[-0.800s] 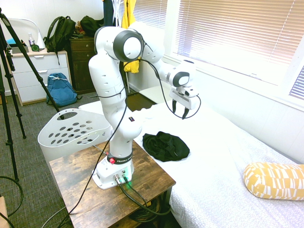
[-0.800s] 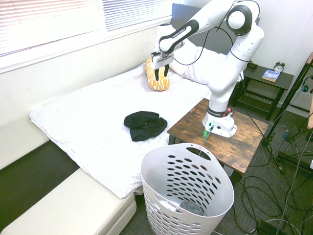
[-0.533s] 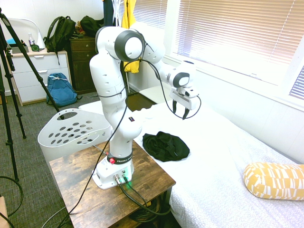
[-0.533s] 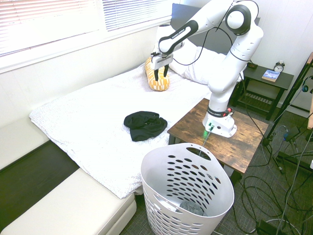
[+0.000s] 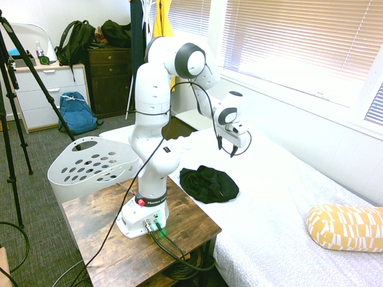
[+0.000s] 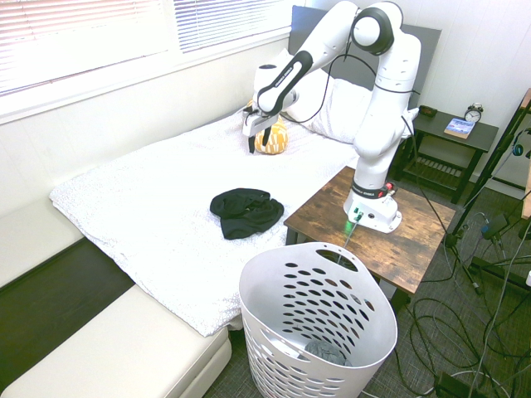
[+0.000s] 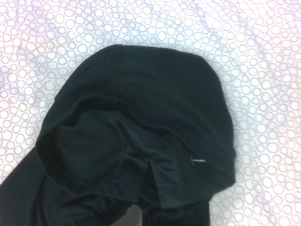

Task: Put my clothes in the laundry bag

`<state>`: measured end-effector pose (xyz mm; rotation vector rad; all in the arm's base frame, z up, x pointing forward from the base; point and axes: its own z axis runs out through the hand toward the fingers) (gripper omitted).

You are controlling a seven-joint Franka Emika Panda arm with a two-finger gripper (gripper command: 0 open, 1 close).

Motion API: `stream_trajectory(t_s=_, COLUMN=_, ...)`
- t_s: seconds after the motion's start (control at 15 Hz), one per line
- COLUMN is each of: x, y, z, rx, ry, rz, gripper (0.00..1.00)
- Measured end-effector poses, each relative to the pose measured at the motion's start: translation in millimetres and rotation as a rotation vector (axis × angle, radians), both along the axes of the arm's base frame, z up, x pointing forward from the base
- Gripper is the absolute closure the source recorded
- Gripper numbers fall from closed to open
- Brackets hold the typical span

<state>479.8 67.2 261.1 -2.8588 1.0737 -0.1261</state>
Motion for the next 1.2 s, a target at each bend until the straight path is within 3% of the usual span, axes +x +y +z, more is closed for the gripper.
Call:
stream_trajectory(t_s=0.27, x=12, y=48, z=-94, rx=0.006, ry=0.023, rz=0.082, gripper=0.00)
stream_trajectory(t_s=0.33, x=12, y=53, z=-114, rx=0.005, ry=0.024, rz=0.092, gripper=1.00)
stream_trajectory(t_s=0.8, x=-6, y=58, z=-240, rx=-0.018, ry=0.024, rz=0.168, gripper=1.00)
stream_trajectory(t_s=1.2, x=-9, y=48, z=-263, rx=-0.025, ry=0.028, rz=0.194, gripper=1.00)
